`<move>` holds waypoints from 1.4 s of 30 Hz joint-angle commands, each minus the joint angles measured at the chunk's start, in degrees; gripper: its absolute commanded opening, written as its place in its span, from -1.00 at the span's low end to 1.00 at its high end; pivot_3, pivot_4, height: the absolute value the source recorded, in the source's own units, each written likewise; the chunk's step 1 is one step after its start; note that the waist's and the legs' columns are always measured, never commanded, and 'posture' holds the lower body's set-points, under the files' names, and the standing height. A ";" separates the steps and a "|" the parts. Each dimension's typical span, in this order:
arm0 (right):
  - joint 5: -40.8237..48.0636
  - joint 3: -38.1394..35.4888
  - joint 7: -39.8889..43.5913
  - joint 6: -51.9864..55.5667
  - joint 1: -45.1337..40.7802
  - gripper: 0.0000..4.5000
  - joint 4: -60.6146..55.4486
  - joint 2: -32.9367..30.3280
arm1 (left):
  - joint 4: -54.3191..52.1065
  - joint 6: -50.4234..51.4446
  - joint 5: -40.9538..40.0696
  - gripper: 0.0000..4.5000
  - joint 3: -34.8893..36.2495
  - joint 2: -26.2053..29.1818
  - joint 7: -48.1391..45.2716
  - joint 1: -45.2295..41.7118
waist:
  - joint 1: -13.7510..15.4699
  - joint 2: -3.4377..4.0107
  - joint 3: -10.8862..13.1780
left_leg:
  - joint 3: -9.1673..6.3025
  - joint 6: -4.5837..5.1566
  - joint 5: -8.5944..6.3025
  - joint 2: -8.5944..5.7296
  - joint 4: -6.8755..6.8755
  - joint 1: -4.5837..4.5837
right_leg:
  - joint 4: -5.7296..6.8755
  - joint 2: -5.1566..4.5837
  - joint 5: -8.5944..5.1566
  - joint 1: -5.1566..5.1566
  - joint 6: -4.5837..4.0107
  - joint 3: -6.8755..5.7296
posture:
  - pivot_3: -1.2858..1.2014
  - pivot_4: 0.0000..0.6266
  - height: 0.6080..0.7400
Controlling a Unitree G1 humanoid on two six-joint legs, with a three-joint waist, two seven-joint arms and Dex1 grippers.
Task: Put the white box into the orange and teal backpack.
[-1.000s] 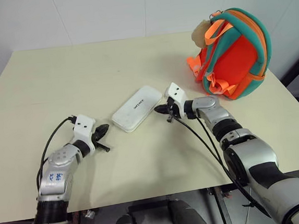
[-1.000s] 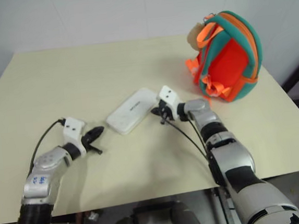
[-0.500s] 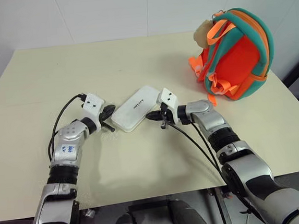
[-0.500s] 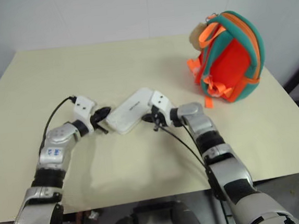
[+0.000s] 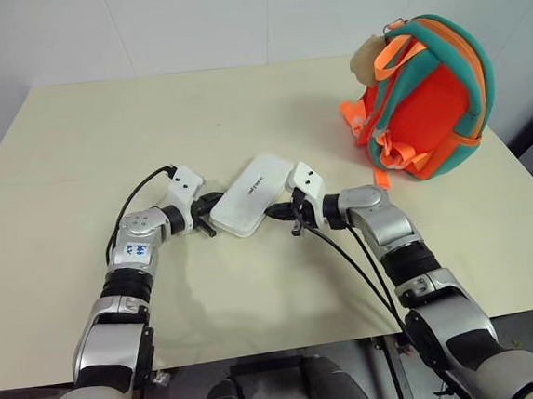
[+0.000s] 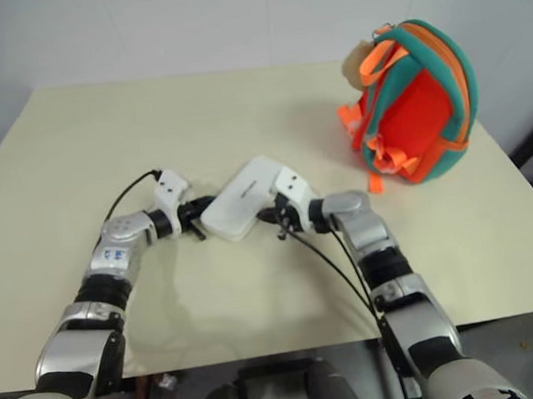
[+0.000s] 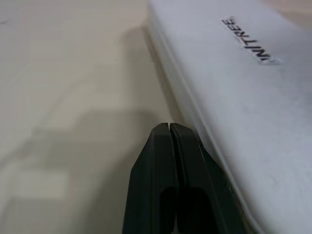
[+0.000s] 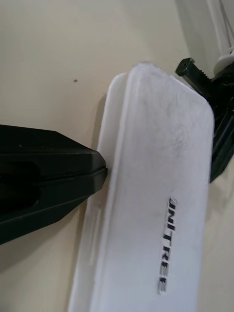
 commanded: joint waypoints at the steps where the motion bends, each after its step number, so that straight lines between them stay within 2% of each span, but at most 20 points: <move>1: 1.90 0.87 -0.58 2.23 0.96 -1.00 -6.76 0.10 | -0.14 -2.17 -0.89 -0.97 -0.67 -2.07 -3.84 -1.45 | 0.38 0.00 0.00 | 0.00 0.00 0.00 0.00 0.00 0.00 | -0.09 0.00 0.00 0.00 0.00 0.00 | 0.03 -0.52 1.00; 9: 4.17 2.55 -0.47 12.45 5.93 -1.00 -18.74 -0.86 | -1.29 -2.92 -1.11 -0.97 -0.94 -3.54 -8.99 -0.66 | 1.16 0.00 0.00 | -0.01 -0.01 0.01 0.00 -0.02 -0.01 | -0.13 0.01 -0.01 -0.01 -0.01 -0.02 | 0.03 -0.52 1.00; 26: 9.19 6.11 -3.26 25.18 7.96 -1.00 -31.25 2.22 | 1.18 -4.70 -0.38 -0.97 -3.12 -5.83 -20.26 -0.22 | 1.67 0.00 0.00 | -0.02 -0.01 0.01 0.01 -0.02 -0.01 | -0.17 0.02 -0.02 -0.01 -0.04 -0.04 | 0.03 -0.52 1.00; 35: 11.63 6.90 -6.06 30.77 7.78 -1.00 -36.90 3.97 | 10.79 -10.18 4.92 -0.97 -4.20 -6.21 -17.07 -2.75 | 2.00 -0.01 0.00 | -0.03 0.00 0.01 0.01 -0.05 -0.12 | -0.17 0.05 -0.03 -0.15 -0.05 -0.05 | 0.03 -0.52 1.00; 42: 16.15 5.29 -5.20 34.62 10.15 -1.00 -42.27 -2.35 | 10.38 -11.83 5.59 -0.97 -1.48 -2.87 -8.33 -2.44 | 3.54 -0.09 -0.07 | -0.12 0.00 0.00 -0.03 0.02 -0.10 | -0.22 -0.02 -0.04 -0.03 -0.05 -0.18 | 0.03 -0.52 1.00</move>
